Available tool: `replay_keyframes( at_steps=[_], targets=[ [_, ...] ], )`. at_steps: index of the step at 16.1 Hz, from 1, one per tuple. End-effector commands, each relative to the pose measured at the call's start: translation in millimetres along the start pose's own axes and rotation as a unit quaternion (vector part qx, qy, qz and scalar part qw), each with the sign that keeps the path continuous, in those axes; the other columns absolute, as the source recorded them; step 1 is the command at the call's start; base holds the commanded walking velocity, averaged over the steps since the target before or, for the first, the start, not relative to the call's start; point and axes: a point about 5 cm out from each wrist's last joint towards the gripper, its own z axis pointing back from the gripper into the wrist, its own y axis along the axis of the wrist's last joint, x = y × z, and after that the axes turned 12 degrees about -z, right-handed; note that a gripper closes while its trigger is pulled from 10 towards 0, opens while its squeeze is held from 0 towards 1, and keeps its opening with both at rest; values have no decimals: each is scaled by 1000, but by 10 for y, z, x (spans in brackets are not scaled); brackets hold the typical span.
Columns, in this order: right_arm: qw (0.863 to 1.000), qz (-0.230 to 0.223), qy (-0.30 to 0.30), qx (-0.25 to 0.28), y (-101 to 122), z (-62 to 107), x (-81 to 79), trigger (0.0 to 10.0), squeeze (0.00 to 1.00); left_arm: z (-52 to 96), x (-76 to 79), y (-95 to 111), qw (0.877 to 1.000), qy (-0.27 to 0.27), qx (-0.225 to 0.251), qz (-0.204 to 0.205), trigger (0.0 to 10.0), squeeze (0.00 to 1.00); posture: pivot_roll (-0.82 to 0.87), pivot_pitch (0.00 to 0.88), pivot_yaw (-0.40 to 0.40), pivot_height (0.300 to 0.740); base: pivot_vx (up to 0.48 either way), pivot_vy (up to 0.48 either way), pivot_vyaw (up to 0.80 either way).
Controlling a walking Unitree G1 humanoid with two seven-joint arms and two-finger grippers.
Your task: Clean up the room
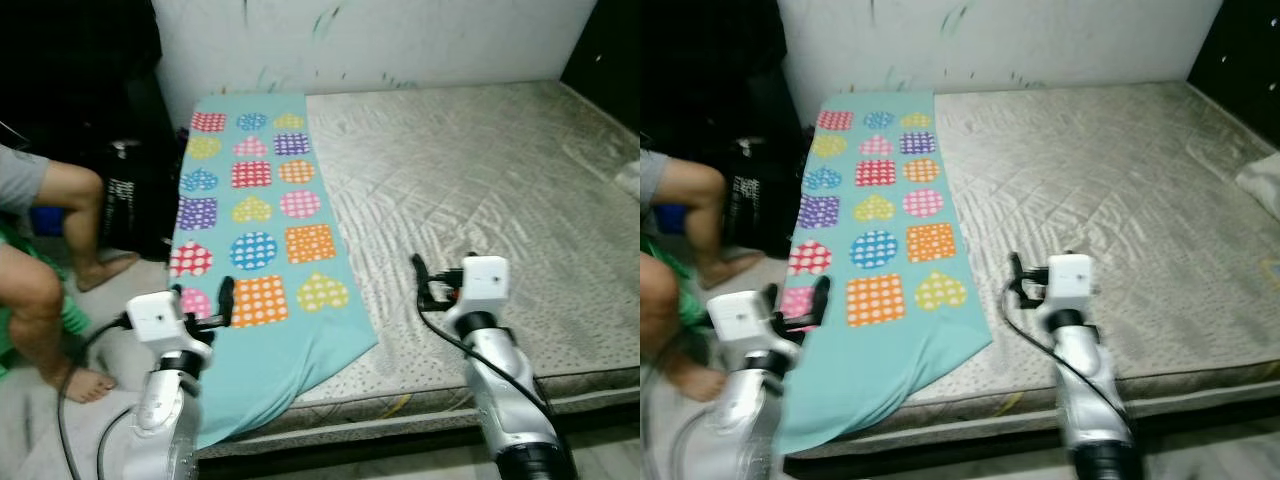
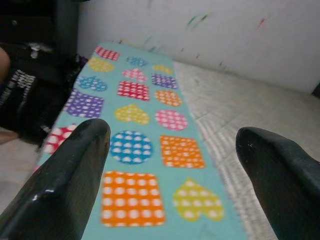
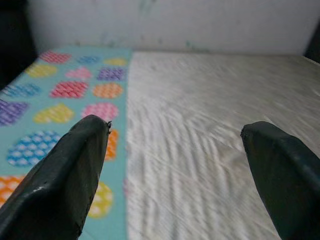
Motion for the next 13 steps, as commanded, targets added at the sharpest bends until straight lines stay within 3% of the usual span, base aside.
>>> replay_keyframes(
  at_steps=[1,11,13],
  targets=[
    [1000,-1,-3,0,-5,-2,4,10000,0,13,-24,-20,1000,1,-6,-1,10000,0,50,39,18,740,0,0,0],
    [1000,-3,4,-4,-31,-7,-28,10000,0,25,-35,-17,1000,-2,-6,-7,10000,0,62,39,12,740,0,462,0],
    [1000,-3,3,-4,-36,-2,-21,10000,0,25,-33,4,1000,-2,4,-7,10000,0,62,39,12,740,0,0,0]
  ],
)
